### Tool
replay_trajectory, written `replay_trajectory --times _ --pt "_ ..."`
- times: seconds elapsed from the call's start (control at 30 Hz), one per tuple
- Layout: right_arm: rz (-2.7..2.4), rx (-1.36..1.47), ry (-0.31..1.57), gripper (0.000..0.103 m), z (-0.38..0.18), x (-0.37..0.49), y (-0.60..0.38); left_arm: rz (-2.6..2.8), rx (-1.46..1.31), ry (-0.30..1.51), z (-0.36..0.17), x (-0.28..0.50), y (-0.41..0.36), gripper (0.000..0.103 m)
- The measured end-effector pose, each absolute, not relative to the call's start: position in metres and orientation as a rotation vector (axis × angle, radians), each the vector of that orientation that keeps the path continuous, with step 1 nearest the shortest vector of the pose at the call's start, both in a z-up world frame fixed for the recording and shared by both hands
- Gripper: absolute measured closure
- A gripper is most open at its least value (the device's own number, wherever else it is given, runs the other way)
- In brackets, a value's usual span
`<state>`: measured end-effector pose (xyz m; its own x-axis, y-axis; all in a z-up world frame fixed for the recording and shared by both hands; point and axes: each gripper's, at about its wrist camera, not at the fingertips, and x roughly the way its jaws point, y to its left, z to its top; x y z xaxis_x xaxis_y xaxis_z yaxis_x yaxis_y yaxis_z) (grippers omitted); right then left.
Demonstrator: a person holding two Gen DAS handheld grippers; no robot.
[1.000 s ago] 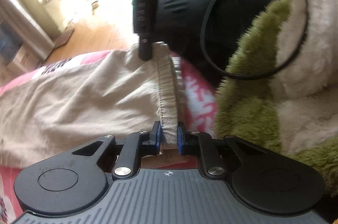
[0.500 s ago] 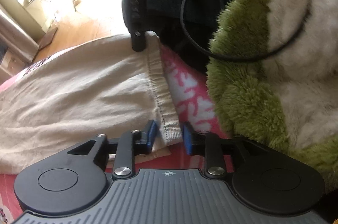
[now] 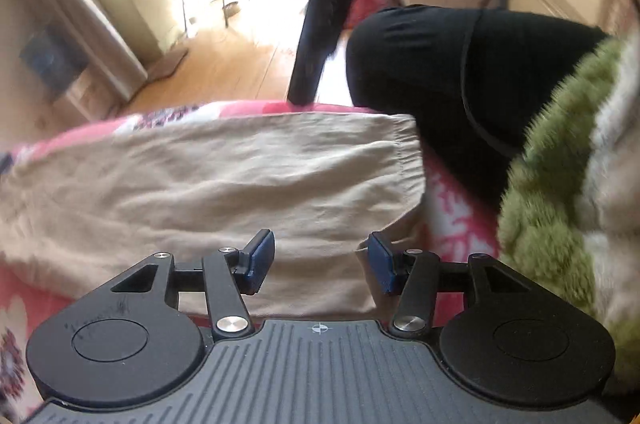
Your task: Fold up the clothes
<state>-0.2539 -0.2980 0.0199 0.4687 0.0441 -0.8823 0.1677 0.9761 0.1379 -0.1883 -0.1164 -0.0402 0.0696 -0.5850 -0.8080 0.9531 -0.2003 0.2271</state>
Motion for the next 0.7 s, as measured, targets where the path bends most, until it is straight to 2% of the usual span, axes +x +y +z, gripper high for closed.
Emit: replay_trajectory --times 0.13,0.23,0.37,0.53,0.7 --pt "-0.036 0.258 1.159 0.084 -0.018 -0.246 -0.288 -1.613 0.974 0.631 -0.044 -0.197 -0.111 0.051" --pt "-0.002 0.330 1.264 0.084 -0.044 -0.270 -0.280 -1.633 1.030 0.599 -0.048 -0.202 -0.105 0.051" --pt "0.028 0.304 1.294 0.084 -0.029 -0.290 -0.274 -1.602 1.042 0.568 -0.047 -0.193 -0.101 0.051" --pt "-0.033 0.244 1.098 0.084 0.006 -0.271 -0.277 -1.436 0.947 0.606 -0.037 -0.154 -0.112 0.051" --pt "-0.124 0.351 1.053 0.083 -0.018 -0.232 -0.289 -1.259 0.773 0.704 -0.049 -0.122 -0.140 0.042"
